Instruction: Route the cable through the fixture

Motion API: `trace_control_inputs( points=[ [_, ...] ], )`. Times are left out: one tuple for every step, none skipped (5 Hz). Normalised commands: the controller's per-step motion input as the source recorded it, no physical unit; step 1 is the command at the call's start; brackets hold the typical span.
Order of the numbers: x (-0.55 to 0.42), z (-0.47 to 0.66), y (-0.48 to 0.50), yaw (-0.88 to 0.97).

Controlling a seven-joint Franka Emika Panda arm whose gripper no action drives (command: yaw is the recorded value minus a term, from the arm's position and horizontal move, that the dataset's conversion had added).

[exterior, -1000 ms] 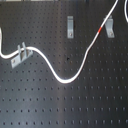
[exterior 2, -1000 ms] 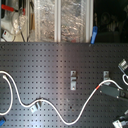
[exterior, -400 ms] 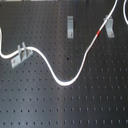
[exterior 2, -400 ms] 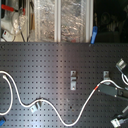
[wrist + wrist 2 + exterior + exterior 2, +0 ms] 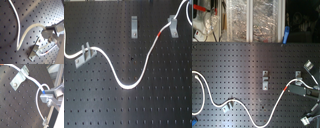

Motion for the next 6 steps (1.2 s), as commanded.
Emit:
trace_control_inputs(
  points=[
    [-0.099,0.18,-0.052,-0.60],
    [-0.051,0.01,-0.014,0.00],
    [-0.471,0.29,-0.447,0.00],
    [-0.501,0.30,-0.444,0.00],
    [-0.020,0.00,-0.001,0.00],
    [-0.228,0.13,-0.009,0.00]
  ],
)
